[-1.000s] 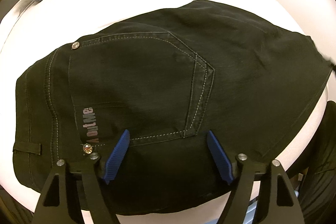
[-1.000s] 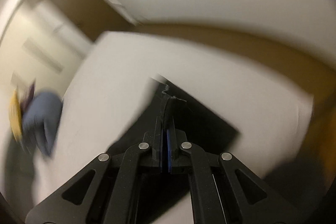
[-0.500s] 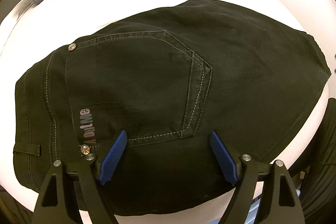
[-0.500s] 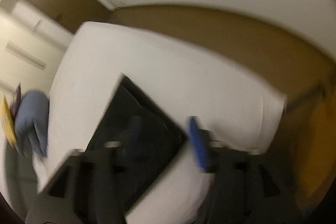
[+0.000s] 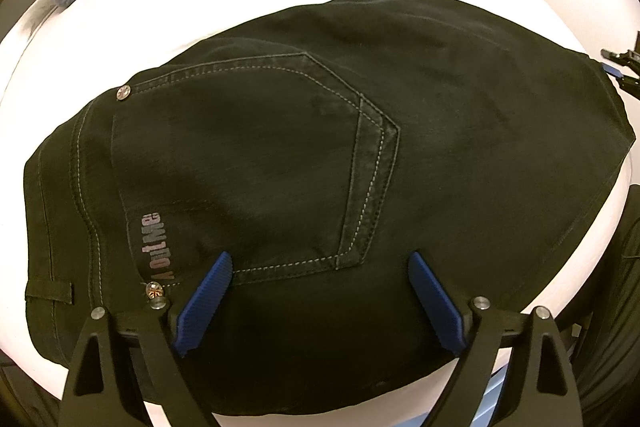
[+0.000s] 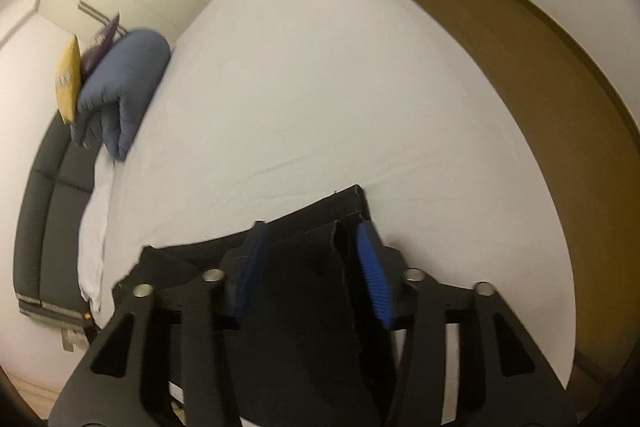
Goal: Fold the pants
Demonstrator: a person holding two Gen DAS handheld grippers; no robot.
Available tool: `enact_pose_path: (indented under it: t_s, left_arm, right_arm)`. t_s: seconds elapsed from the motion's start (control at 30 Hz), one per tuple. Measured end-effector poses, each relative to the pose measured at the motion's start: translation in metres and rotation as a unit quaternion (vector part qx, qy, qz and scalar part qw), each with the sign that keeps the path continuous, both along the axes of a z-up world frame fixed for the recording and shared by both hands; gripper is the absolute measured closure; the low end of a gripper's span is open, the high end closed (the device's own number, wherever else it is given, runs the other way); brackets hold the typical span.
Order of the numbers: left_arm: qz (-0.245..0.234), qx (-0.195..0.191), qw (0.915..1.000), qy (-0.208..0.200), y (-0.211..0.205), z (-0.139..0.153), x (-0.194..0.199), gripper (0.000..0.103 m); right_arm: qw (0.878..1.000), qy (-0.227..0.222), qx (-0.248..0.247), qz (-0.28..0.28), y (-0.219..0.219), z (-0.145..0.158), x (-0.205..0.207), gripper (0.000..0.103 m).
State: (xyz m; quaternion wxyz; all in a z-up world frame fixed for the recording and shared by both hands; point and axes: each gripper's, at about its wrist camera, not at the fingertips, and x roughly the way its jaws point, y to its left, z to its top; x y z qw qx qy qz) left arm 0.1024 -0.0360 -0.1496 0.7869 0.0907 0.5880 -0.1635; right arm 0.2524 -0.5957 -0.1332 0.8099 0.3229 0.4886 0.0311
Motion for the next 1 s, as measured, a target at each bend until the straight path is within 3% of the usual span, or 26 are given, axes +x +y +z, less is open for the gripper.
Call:
enact_pose_path:
  t_s: [0.1, 0.23, 0.37, 0.47, 0.53, 0.6, 0.7, 0.73, 0.83, 0.9, 0.93, 0.97, 1.0]
  left_arm:
    - [-0.001, 0.002, 1.0000, 0.001, -0.003, 0.001, 0.002, 0.012]
    - [-0.001, 0.002, 1.0000, 0.001, -0.003, 0.001, 0.002, 0.011]
    - [-0.002, 0.002, 1.0000, 0.002, -0.005, 0.001, 0.003, 0.011]
    - [-0.001, 0.002, 1.0000, 0.001, -0.004, 0.000, 0.003, 0.011]
    - [0.001, 0.002, 1.0000, 0.001, -0.003, -0.001, 0.002, 0.010]
    - [0.002, 0.001, 1.0000, -0.002, -0.001, 0.000, 0.001, 0.010]
    - [0.006, 0.000, 1.0000, -0.008, -0.001, 0.000, 0.000, 0.010]
    - [0.008, 0.000, 0.9999, -0.010, -0.002, 0.000, 0.000, 0.009]
    - [0.013, -0.003, 0.9998, -0.017, -0.002, 0.000, -0.003, 0.008]
    - [0.019, -0.007, 0.9996, -0.020, -0.001, 0.001, -0.004, 0.008]
    - [0.021, -0.011, 0.9995, -0.022, 0.000, 0.002, -0.006, 0.008]
    - [0.023, -0.015, 0.9993, -0.025, 0.003, 0.002, -0.008, 0.008]
    - [0.025, -0.020, 0.9991, -0.027, 0.004, 0.002, -0.009, 0.008]
  right_arm:
    - [1.000, 0.022, -0.007, 0.008, -0.009, -0.027, 0.015, 0.071]
    - [1.000, 0.014, 0.000, 0.022, -0.003, -0.034, 0.016, 0.082]
    - [0.999, 0.016, 0.027, 0.032, 0.005, -0.045, 0.007, 0.082]
    - [0.999, 0.025, 0.002, 0.038, 0.012, -0.067, 0.011, 0.093]
    - [0.999, 0.012, -0.034, 0.032, 0.015, -0.062, 0.012, 0.100]
    - [0.998, -0.039, -0.053, -0.006, 0.006, -0.040, -0.001, 0.101]
    - [0.987, -0.141, -0.007, -0.081, -0.012, -0.010, -0.033, 0.102]
    - [0.986, -0.143, 0.003, -0.090, -0.016, -0.013, -0.037, 0.102]
    - [0.990, -0.075, -0.014, -0.119, -0.028, -0.055, -0.041, 0.102]
    - [0.981, -0.052, -0.014, -0.185, -0.050, -0.080, -0.061, 0.102]
    - [0.973, -0.054, 0.014, -0.222, -0.062, -0.091, -0.074, 0.103]
    - [0.965, -0.062, 0.035, -0.253, -0.072, -0.095, -0.089, 0.103]
    - [0.961, -0.063, 0.023, -0.268, -0.077, -0.092, -0.101, 0.103]
